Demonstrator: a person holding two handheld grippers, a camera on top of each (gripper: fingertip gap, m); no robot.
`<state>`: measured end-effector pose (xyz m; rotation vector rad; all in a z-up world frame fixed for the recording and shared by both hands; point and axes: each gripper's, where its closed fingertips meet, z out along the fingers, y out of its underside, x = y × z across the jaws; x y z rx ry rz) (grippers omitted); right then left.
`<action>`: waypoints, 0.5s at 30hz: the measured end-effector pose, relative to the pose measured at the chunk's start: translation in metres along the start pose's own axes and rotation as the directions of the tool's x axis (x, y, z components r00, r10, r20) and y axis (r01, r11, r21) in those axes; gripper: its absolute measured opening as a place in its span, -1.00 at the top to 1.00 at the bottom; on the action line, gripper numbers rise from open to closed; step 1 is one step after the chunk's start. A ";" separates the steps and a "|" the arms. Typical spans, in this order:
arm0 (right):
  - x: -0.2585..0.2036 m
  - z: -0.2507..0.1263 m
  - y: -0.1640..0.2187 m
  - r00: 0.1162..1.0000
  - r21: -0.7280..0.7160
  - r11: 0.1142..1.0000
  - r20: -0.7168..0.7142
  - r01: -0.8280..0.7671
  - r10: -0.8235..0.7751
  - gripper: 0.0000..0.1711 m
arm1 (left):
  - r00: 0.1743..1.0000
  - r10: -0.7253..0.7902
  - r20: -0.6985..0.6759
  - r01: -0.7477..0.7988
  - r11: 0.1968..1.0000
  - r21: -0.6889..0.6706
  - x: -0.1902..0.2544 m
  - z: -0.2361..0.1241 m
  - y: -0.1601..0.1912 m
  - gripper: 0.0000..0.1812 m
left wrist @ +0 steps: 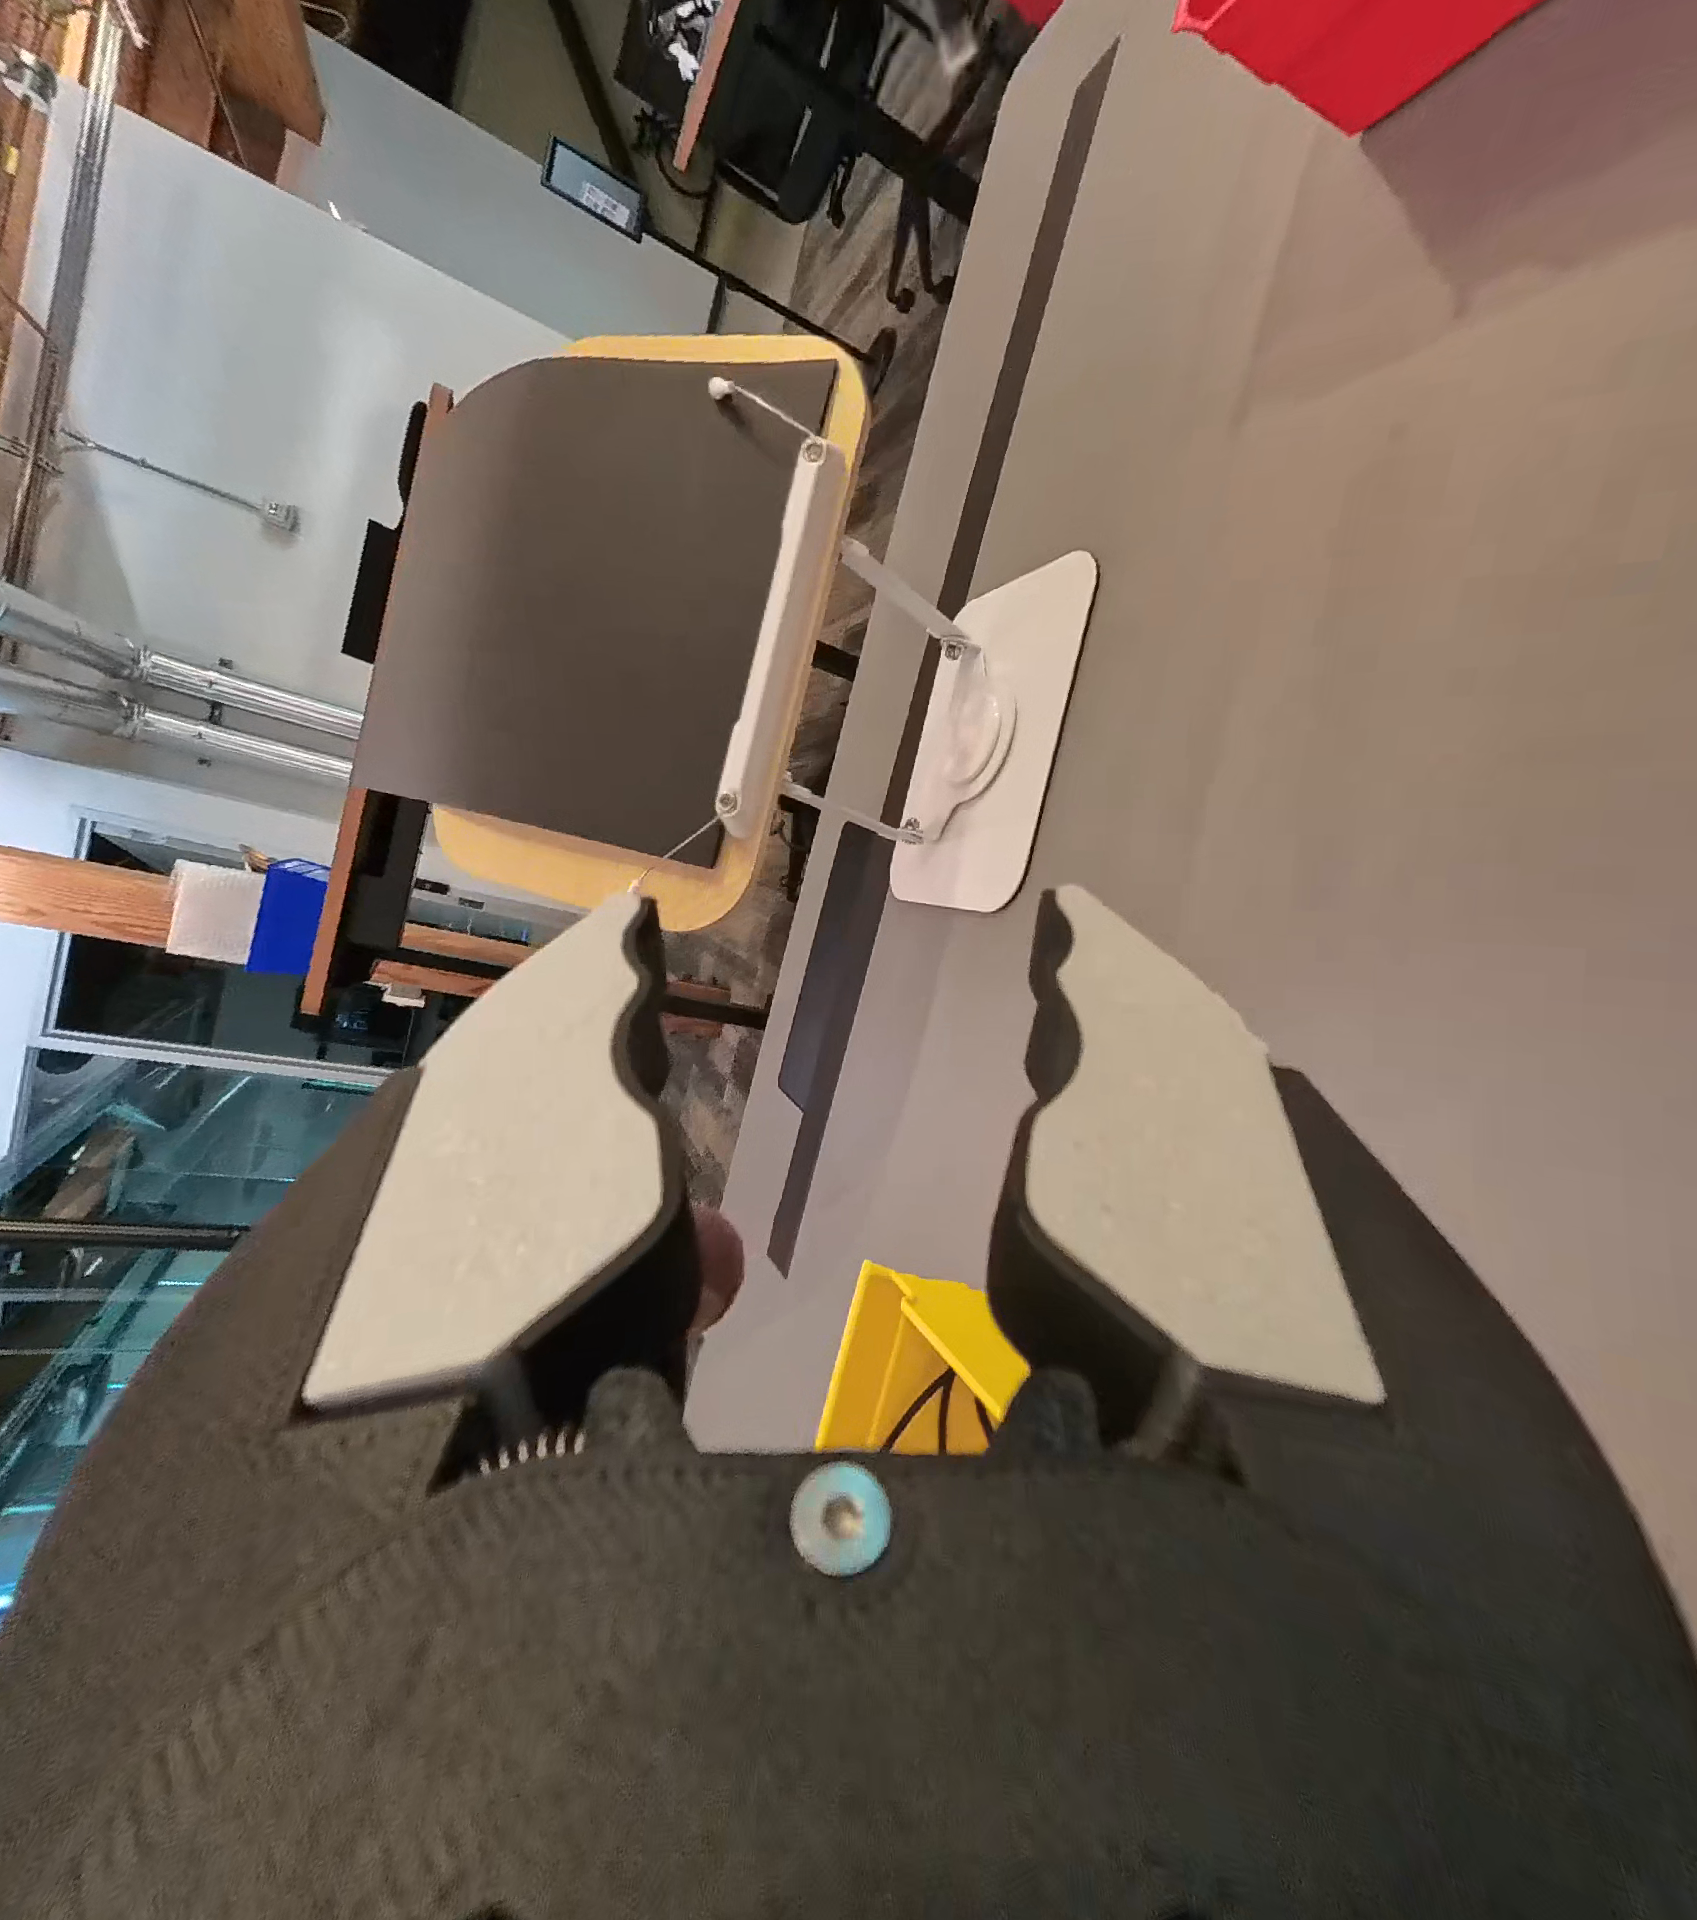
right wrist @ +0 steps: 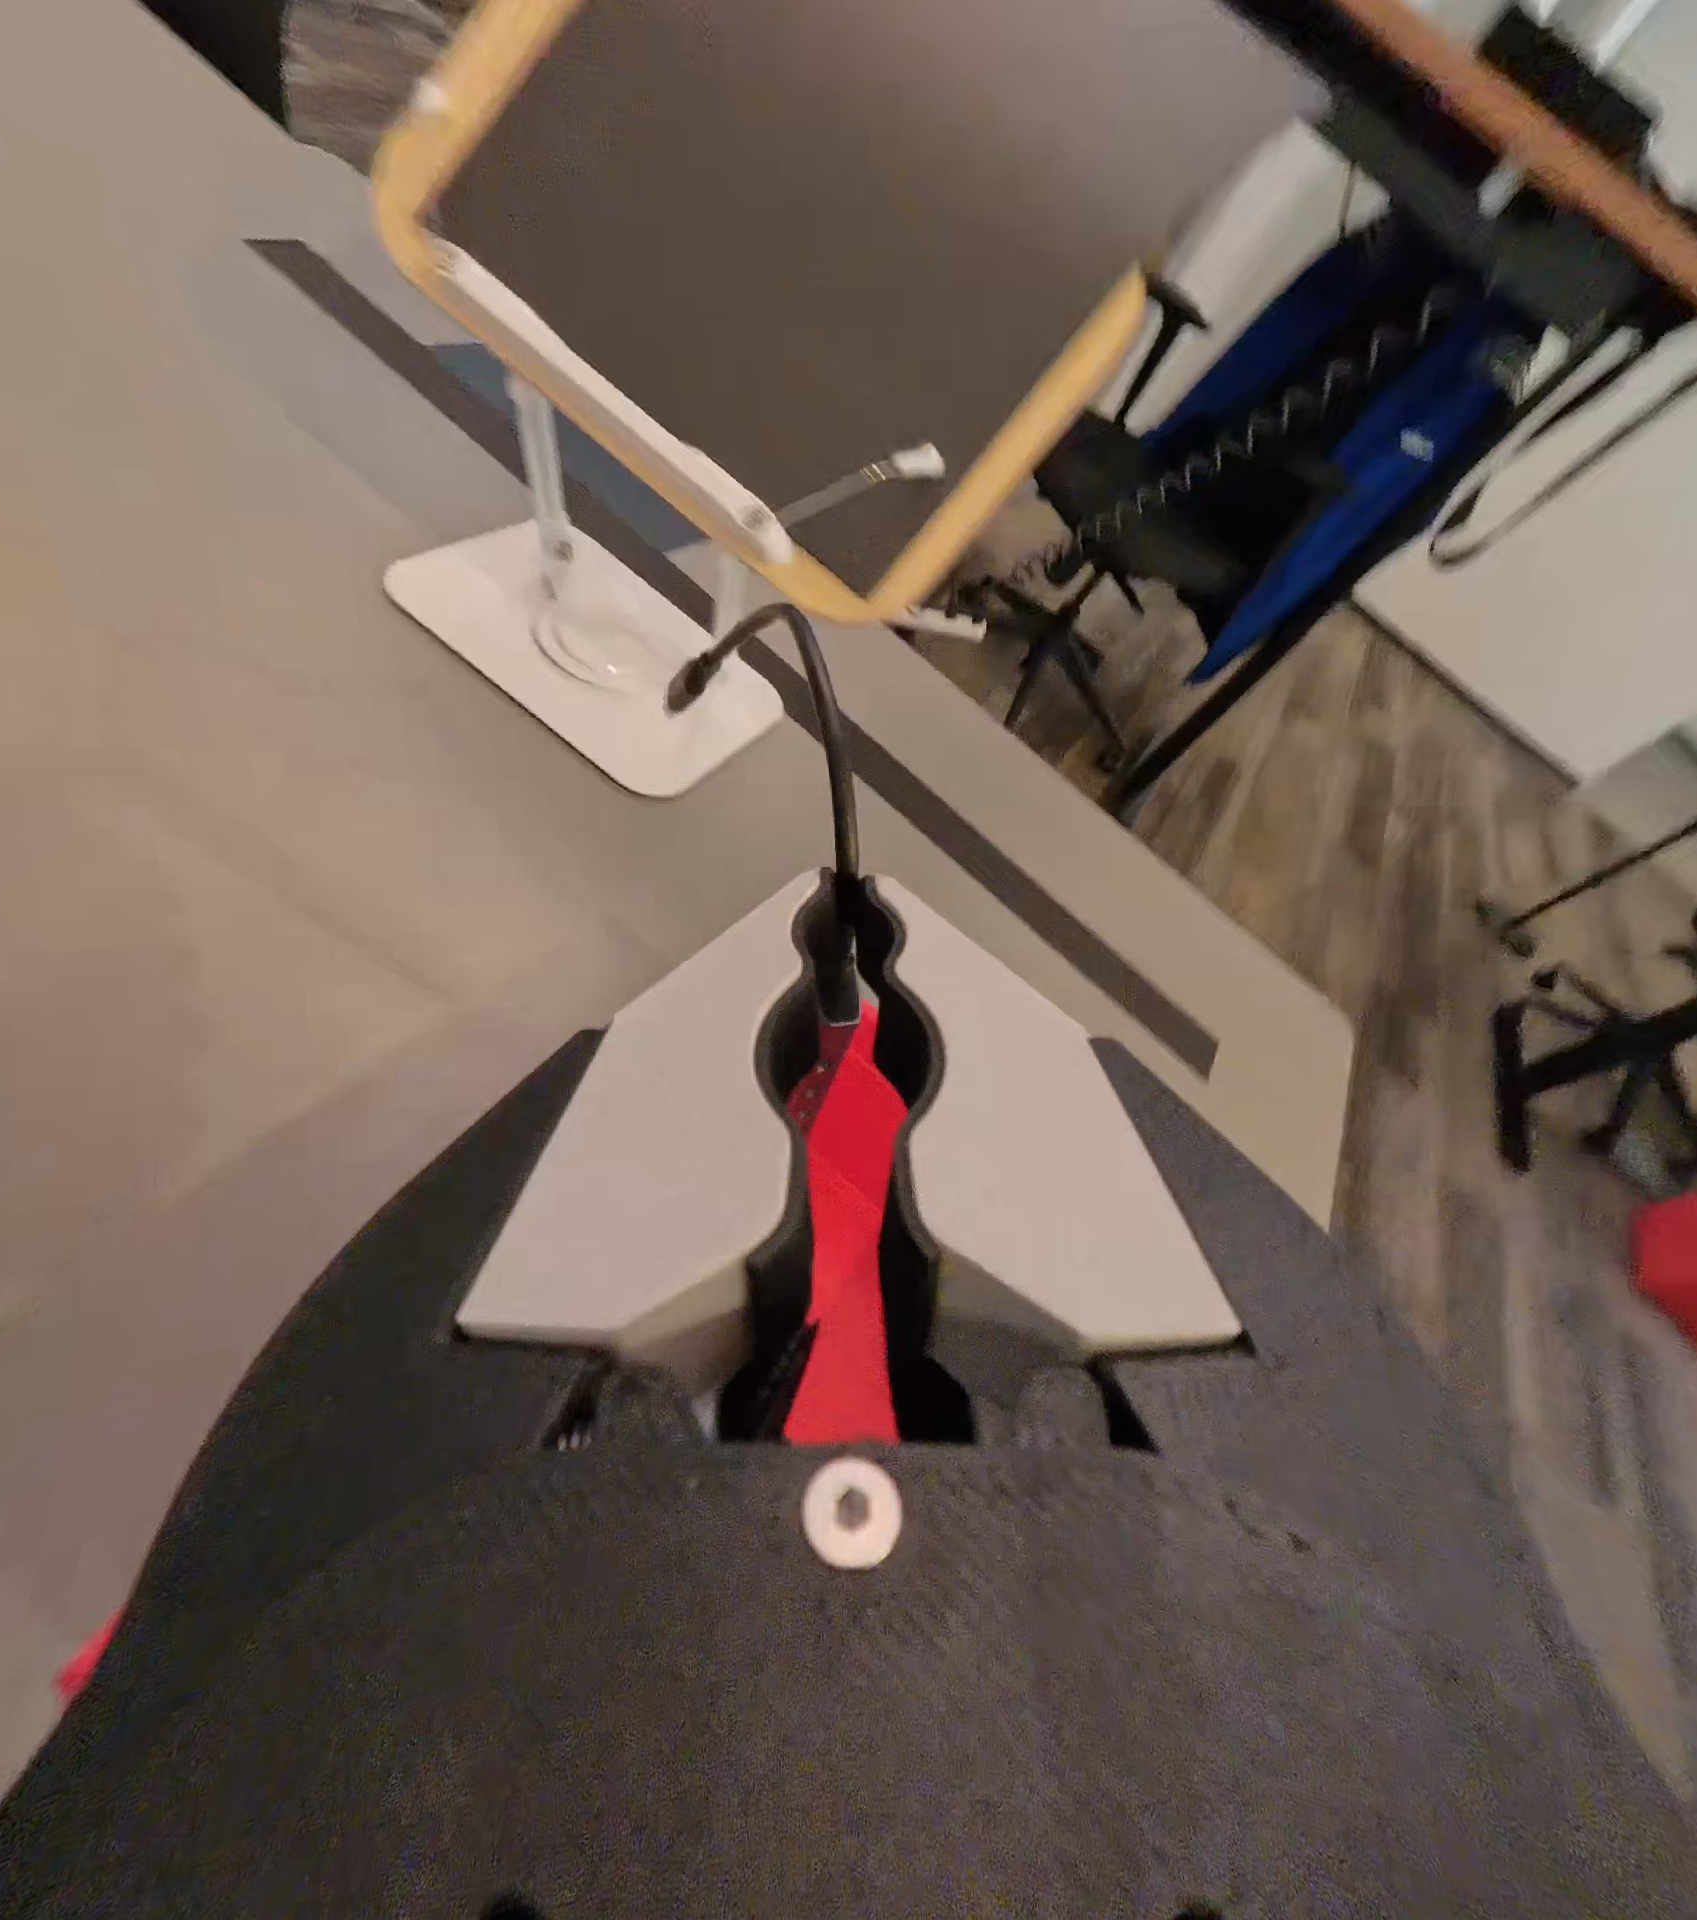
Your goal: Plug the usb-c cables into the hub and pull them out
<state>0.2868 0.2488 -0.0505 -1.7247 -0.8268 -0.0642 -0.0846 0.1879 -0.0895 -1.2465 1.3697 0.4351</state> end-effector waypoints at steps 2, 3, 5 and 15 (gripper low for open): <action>0.023 0.005 0.033 0.992 -0.032 0.992 0.007 -0.123 0.123 1.00 | 1.000 0.008 -0.014 -0.008 1.000 -0.009 0.005 0.002 0.000 0.26; 0.030 0.008 0.052 0.982 -0.067 0.980 0.018 -0.187 0.189 1.00 | 1.000 0.012 -0.018 -0.012 1.000 -0.011 0.006 0.002 0.000 0.27; 0.041 0.016 0.090 0.965 -0.145 0.955 0.004 -0.257 0.260 1.00 | 0.999 0.020 -0.024 -0.021 1.000 -0.019 0.008 0.003 0.001 0.28; 0.064 0.025 0.196 0.950 -0.471 0.825 -0.168 -0.313 0.264 0.99 | 0.999 0.028 -0.046 -0.030 0.998 -0.052 0.013 0.007 0.009 0.30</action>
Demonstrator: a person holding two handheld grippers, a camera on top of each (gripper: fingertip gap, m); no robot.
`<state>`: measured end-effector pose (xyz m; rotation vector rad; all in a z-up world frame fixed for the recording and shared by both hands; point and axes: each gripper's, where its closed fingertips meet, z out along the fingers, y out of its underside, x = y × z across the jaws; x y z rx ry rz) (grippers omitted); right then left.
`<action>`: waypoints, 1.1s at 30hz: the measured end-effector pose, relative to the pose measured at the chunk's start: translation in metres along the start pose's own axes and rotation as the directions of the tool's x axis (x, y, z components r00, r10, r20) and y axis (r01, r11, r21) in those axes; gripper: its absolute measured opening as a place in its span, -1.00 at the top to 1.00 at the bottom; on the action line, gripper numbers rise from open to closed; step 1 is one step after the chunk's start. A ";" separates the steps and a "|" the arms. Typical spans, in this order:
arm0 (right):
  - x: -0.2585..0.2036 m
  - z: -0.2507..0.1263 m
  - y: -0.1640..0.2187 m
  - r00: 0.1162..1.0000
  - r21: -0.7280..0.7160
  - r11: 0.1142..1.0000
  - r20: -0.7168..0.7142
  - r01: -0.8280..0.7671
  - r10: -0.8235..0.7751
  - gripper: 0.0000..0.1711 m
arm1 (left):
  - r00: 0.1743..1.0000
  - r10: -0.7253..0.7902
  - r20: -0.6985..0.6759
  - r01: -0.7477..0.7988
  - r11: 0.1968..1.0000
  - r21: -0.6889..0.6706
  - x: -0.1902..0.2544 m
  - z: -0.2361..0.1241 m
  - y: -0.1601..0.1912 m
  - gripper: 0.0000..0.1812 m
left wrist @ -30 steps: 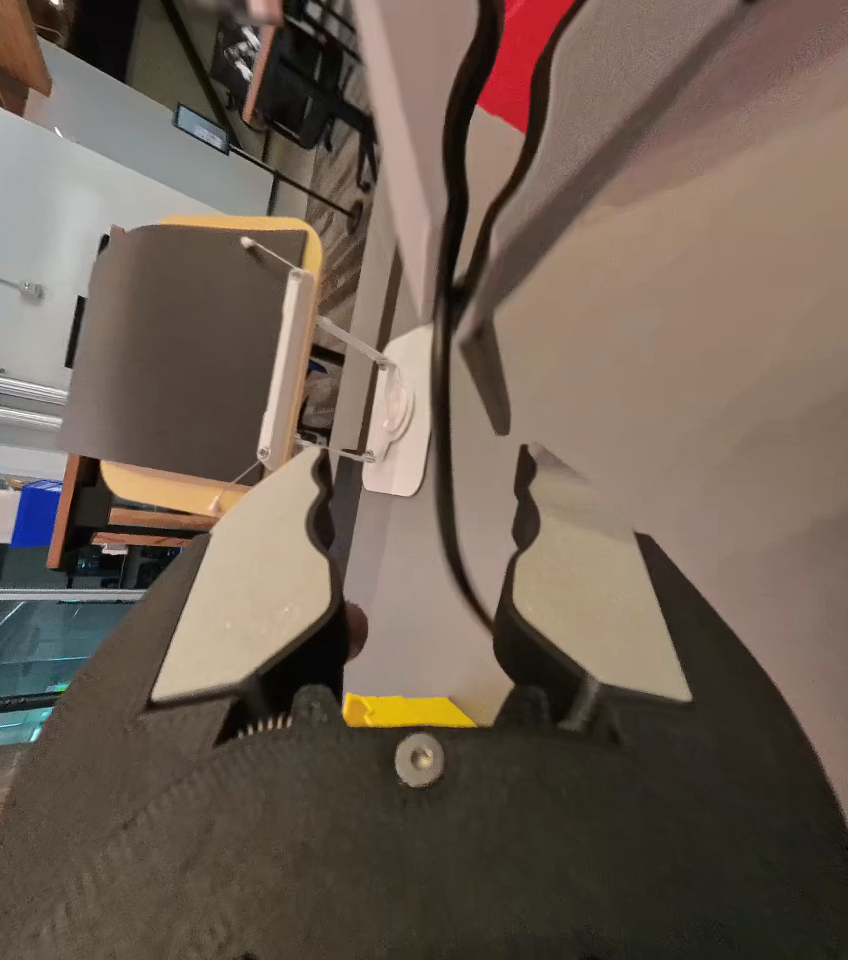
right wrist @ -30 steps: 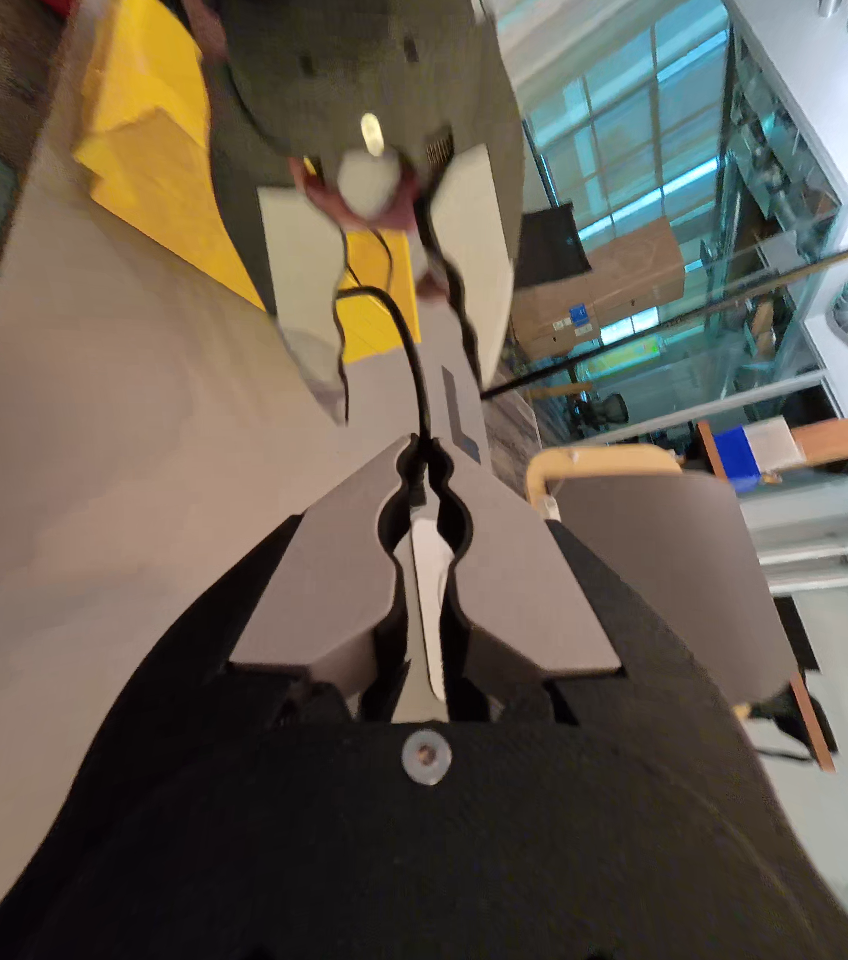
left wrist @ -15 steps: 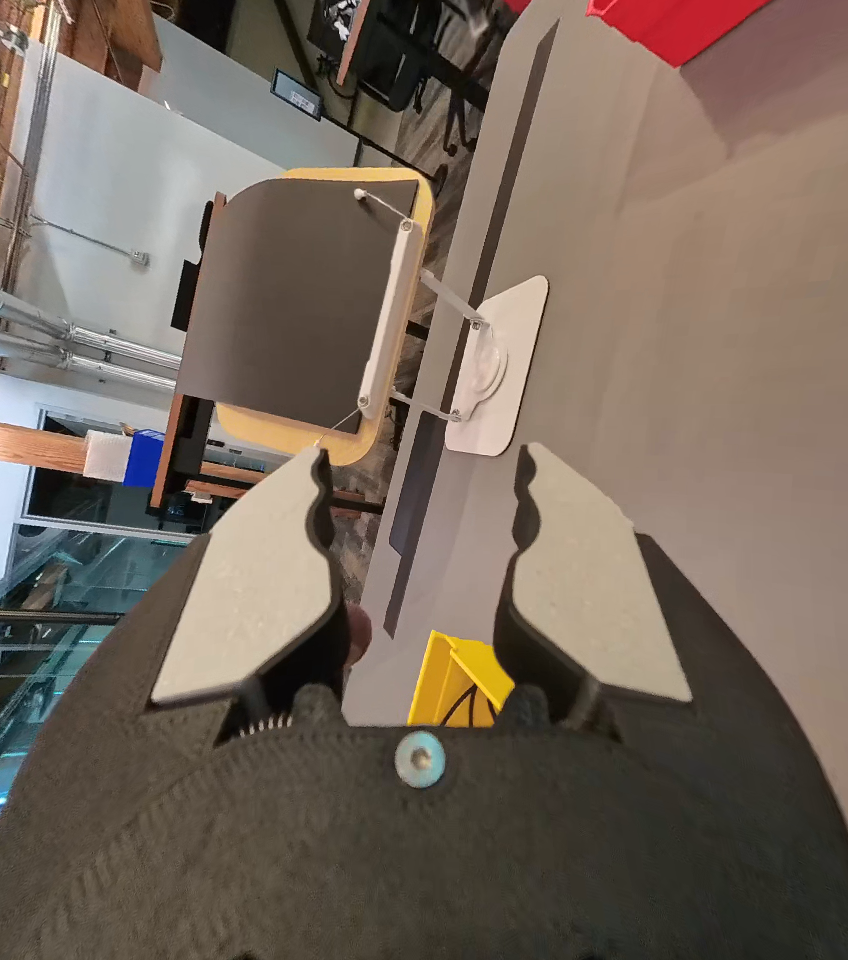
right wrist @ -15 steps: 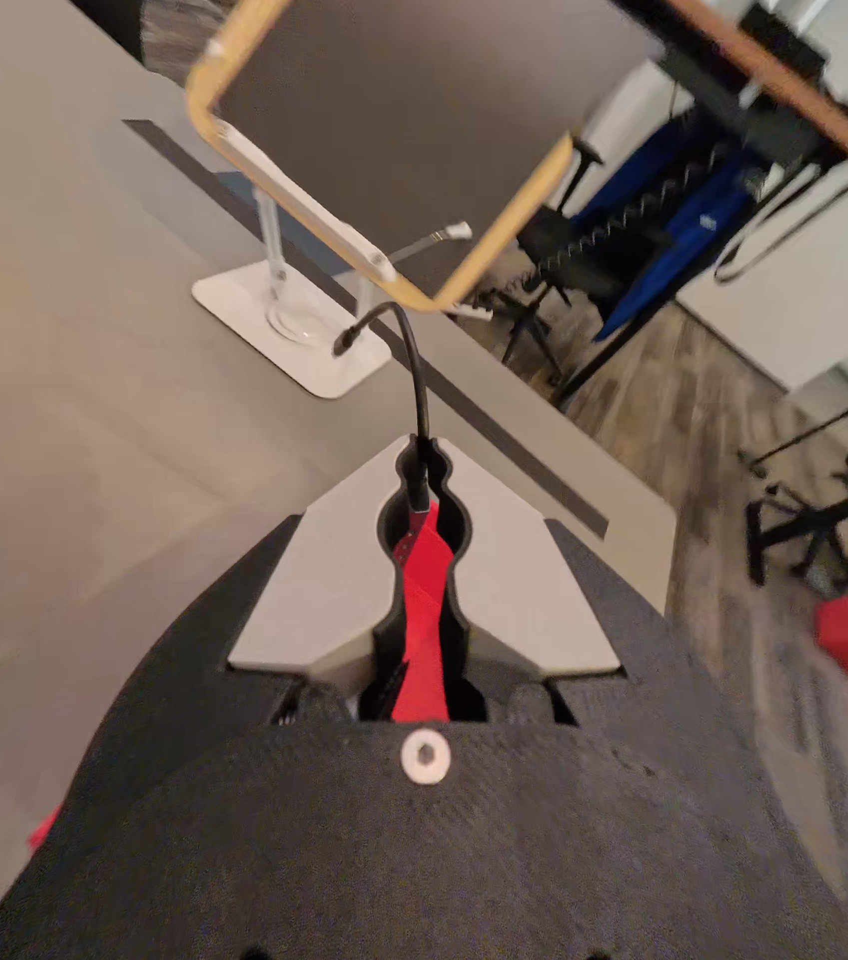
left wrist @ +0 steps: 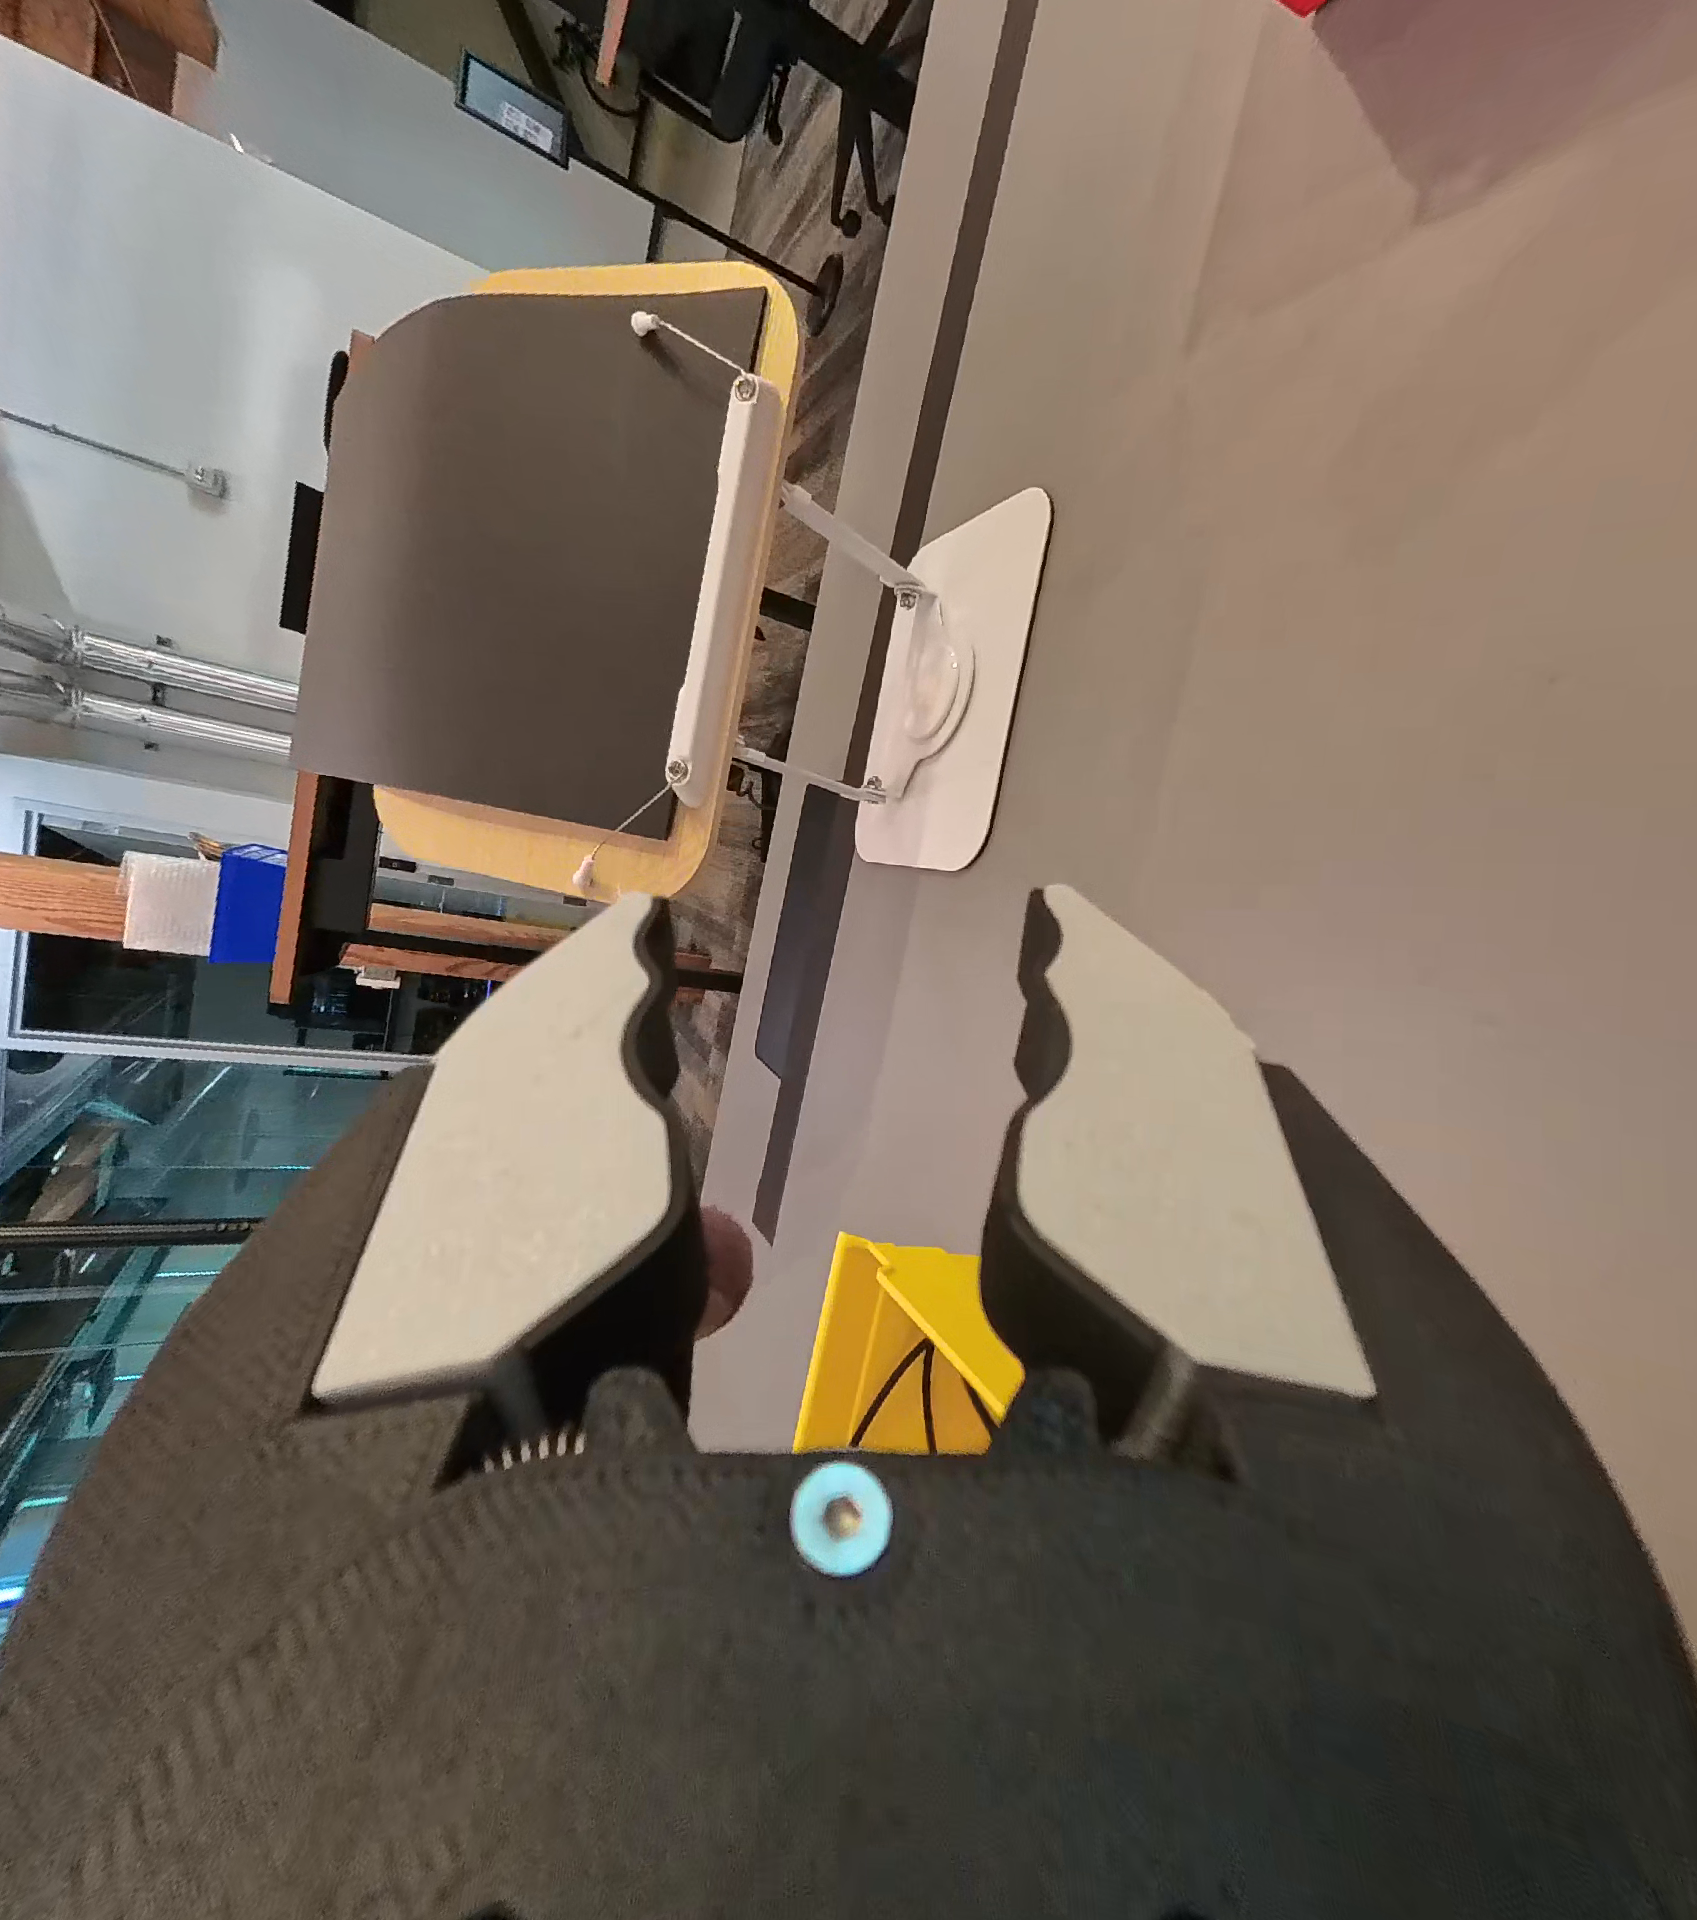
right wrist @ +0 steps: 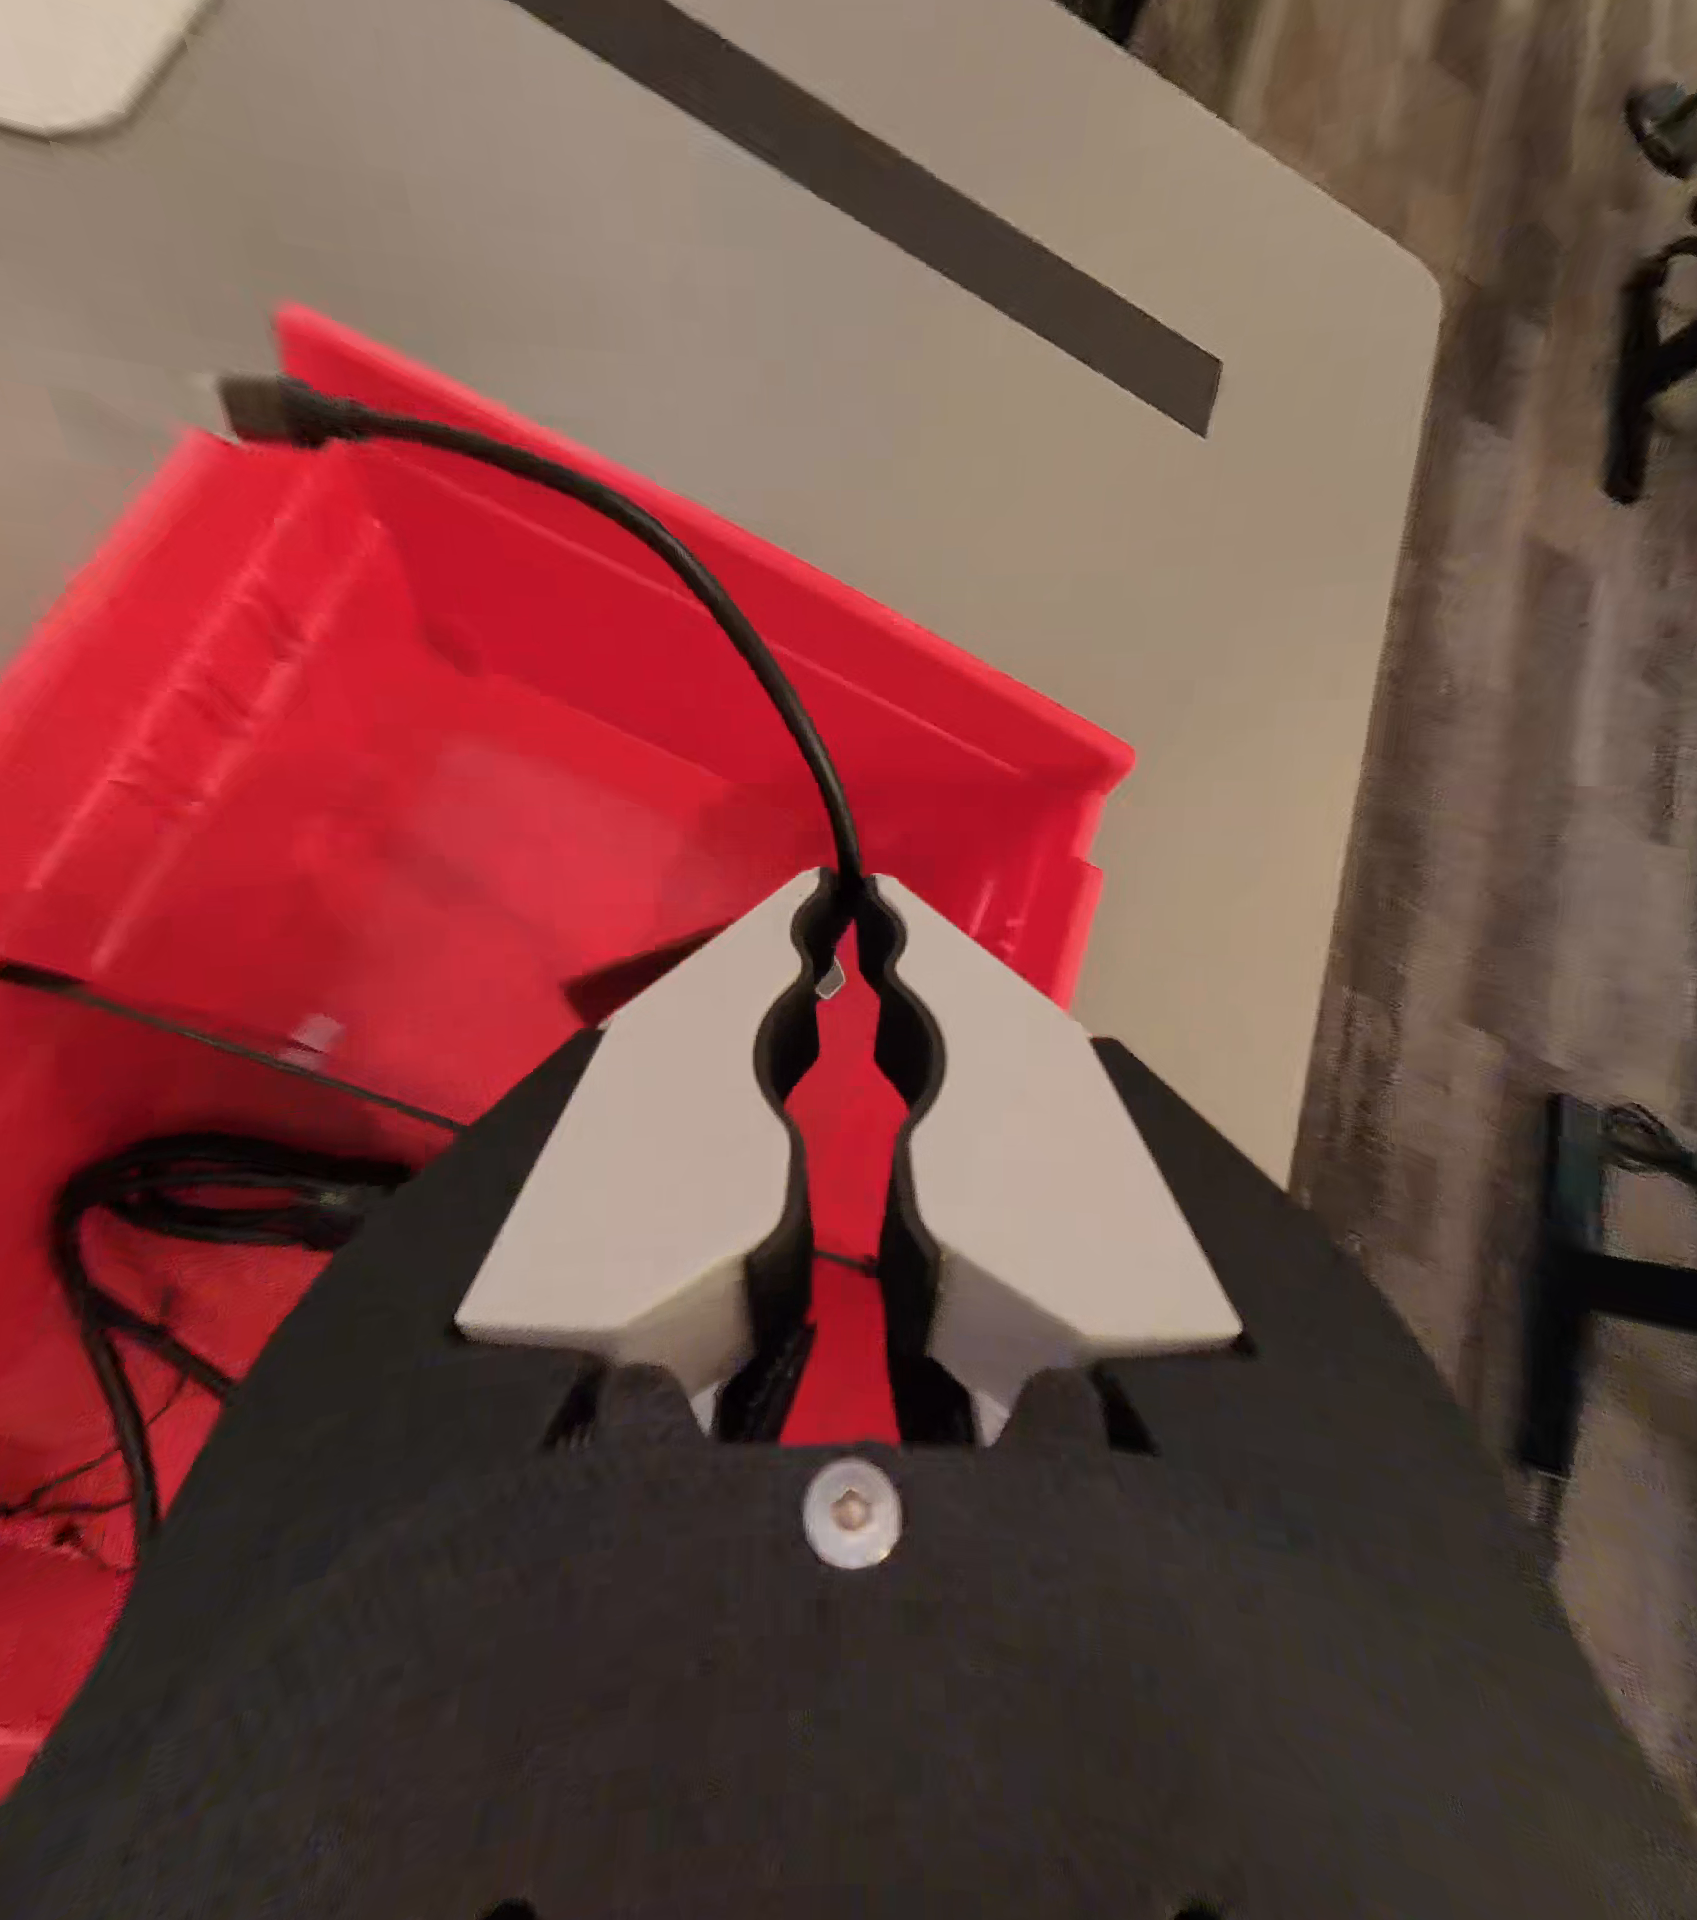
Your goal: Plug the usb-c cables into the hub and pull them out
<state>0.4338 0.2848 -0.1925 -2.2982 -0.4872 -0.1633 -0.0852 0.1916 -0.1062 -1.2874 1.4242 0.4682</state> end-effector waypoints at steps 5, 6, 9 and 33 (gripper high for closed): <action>0.019 0.010 0.009 0.989 -0.114 0.990 -0.117 0.080 -0.093 0.98 | 1.000 0.004 -0.006 -0.004 1.000 -0.012 0.000 0.000 0.005 0.31; 0.024 0.012 0.012 0.983 -0.146 0.985 -0.145 0.094 -0.115 0.97 | 1.000 0.006 -0.007 -0.006 1.000 -0.018 0.000 0.000 0.007 0.31; 0.038 0.024 0.021 0.958 -0.234 0.962 -0.212 0.141 -0.192 0.95 | 1.000 0.012 -0.012 -0.013 0.999 -0.038 0.000 0.000 0.012 0.31; -0.126 -0.097 -0.098 0.860 0.242 0.835 -0.275 0.494 -0.429 0.78 | 0.983 -0.174 0.064 0.185 0.909 -0.373 -0.062 -0.037 0.177 0.45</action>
